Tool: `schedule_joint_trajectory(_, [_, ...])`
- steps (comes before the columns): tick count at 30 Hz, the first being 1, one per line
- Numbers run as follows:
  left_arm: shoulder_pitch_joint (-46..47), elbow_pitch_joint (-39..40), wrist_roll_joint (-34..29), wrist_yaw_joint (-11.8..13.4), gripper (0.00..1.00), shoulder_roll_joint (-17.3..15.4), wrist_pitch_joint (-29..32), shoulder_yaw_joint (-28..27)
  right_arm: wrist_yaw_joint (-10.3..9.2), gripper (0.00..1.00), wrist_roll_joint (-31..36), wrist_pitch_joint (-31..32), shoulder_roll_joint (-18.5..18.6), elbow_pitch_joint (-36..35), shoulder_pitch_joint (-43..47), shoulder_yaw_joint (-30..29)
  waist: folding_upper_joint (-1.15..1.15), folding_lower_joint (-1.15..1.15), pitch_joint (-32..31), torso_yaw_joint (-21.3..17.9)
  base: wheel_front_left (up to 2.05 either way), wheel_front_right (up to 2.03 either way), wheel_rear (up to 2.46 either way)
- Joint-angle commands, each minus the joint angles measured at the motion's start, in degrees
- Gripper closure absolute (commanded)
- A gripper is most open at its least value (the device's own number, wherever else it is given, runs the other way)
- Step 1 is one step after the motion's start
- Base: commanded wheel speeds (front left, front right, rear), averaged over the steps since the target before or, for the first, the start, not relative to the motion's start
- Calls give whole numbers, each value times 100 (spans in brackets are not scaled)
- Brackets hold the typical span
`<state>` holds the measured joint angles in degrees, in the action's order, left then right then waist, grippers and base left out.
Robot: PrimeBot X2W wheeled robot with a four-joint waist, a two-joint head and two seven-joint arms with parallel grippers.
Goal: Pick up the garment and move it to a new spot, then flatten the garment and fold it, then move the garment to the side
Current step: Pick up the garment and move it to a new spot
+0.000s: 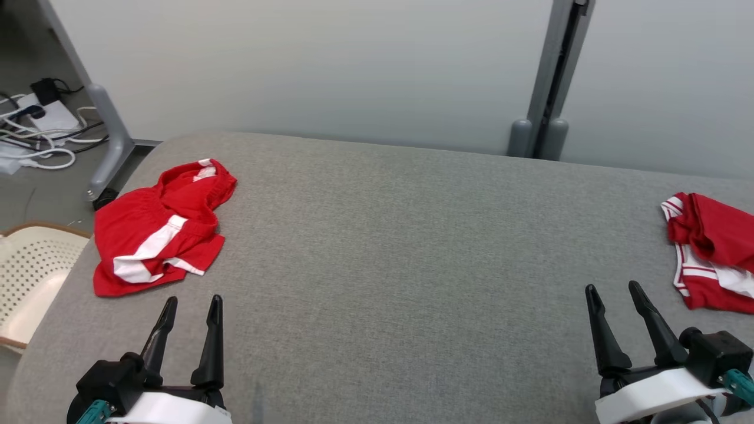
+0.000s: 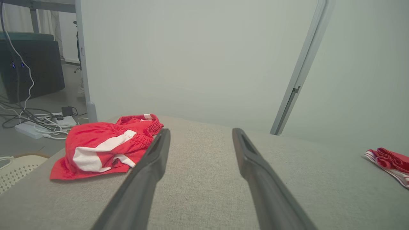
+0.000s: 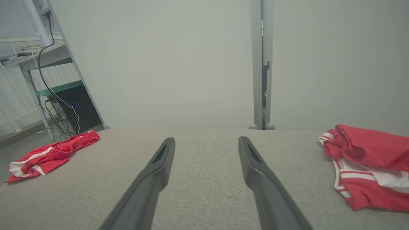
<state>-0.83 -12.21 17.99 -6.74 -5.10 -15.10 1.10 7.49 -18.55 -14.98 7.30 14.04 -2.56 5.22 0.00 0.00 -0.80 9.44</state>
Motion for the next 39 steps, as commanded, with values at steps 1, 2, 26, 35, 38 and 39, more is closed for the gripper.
schedule_joint_trajectory(1, [30, -37, 20, 17, 0, -52, -7, -1, 3, 0, -39, -24, 44, 48, 59, 29, 0, 0, -55, 256, 0, 0, 0])
schedule_joint_trajectory(2, [35, -51, 24, 18, 0, -54, -7, 10, 3, 0, -56, -24, 56, 57, 44, 45, 0, 0, -59, 327, 0, 0, 0])
schedule_joint_trajectory(26, [58, -105, 119, 74, 0, -215, 21, 66, 3, 0, -275, -23, 85, 308, -141, 460, 0, 0, -51, 1464, 0, 0, 0])
schedule_joint_trajectory(35, [304, 46, 111, 120, 0, -417, 206, 19, 3, 0, -290, -23, 103, 363, -266, 572, 0, 0, 112, 1297, 0, 0, 0])
schedule_joint_trajectory(38, [518, 83, 150, 105, 0, -584, 422, -21, 3, 0, -290, -23, 77, 384, -316, 607, 0, 0, 200, 1141, 0, 0, 0])
schedule_joint_trajectory(39, [601, 90, 174, 94, 0, -660, 523, -39, 3, 0, -283, -23, 68, 385, -335, 627, 0, 0, 238, 1077, 0, 0, 0])
